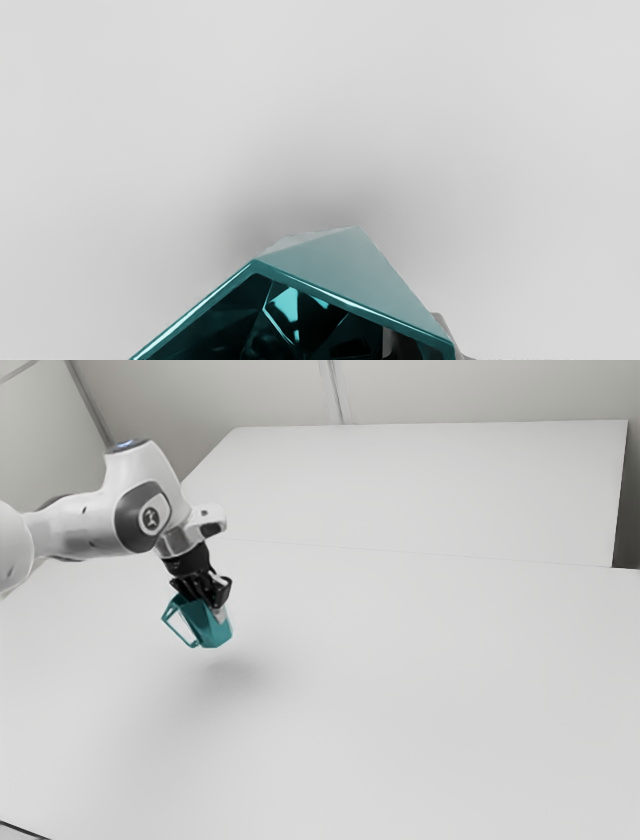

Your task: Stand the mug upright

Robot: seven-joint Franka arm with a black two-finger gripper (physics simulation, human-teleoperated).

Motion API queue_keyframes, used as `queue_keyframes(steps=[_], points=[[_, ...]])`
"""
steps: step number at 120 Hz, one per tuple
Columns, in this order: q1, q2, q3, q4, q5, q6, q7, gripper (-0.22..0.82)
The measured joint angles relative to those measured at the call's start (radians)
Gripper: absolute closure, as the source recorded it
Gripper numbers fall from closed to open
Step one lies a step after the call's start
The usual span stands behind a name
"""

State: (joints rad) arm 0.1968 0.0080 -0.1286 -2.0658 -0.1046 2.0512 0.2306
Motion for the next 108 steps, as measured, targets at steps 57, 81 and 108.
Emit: queue_keyframes(steps=[57, 81, 108], points=[[-0.012, -0.029, -0.091, -0.103, 0.096, 0.069, -0.183, 0.78], [-0.029, -0.038, -0.115, -0.144, 0.118, 0.077, -0.256, 0.78], [-0.021, -0.038, -0.137, -0.179, 0.149, 0.089, -0.335, 0.78]])
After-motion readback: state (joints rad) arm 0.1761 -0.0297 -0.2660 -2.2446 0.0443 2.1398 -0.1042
